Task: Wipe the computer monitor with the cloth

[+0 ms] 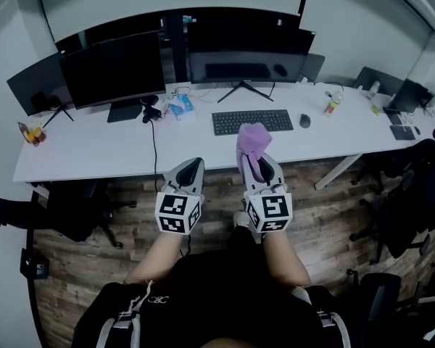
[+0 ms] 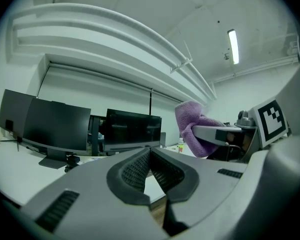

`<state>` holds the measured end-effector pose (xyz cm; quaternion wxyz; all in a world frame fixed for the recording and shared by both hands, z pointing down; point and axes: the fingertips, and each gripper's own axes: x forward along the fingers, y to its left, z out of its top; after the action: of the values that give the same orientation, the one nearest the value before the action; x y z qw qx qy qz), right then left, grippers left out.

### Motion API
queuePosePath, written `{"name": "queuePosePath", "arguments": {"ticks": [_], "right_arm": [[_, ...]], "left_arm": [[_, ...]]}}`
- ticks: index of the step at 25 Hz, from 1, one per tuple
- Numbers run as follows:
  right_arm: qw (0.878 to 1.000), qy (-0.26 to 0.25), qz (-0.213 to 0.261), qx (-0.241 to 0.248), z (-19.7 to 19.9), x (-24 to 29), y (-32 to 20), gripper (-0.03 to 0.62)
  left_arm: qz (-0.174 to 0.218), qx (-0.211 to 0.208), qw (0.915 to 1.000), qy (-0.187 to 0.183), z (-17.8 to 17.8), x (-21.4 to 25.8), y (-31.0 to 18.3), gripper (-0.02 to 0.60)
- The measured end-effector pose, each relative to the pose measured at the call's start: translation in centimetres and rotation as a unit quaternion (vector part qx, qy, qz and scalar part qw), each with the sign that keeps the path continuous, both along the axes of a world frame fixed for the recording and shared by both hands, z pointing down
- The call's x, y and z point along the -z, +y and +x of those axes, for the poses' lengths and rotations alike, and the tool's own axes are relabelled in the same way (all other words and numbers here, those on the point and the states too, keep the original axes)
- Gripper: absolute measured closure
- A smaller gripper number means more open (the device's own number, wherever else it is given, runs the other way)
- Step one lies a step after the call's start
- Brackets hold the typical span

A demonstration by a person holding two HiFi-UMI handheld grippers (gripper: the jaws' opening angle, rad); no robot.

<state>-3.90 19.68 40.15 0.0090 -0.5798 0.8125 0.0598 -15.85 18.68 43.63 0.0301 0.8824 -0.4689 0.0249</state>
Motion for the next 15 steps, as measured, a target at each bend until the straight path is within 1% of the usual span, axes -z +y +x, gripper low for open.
{"name": "queuePosePath", "arguments": {"ticks": [4, 9, 15], "right_arm": [[1.000, -0.009, -0.010, 0.016, 1.2, -0.5, -5.8, 0.500], [0.999, -0.009, -0.017, 0.044, 2.6, -0.5, -14.4, 0.500], [0.997, 0.005, -0.022, 0.074, 6.1, -0.3, -25.6, 0.500]], "left_arm": [[-0.005, 0.017, 0.9998, -0.006, 1.0, -0.1, -5.0, 0.568], [-0.007, 0.043, 0.9990, -0.010, 2.5, 0.2, -12.9, 0.568], [-0.007, 0.073, 0.9973, -0.007, 6.3, 0.8, -23.6, 0.568]]}}
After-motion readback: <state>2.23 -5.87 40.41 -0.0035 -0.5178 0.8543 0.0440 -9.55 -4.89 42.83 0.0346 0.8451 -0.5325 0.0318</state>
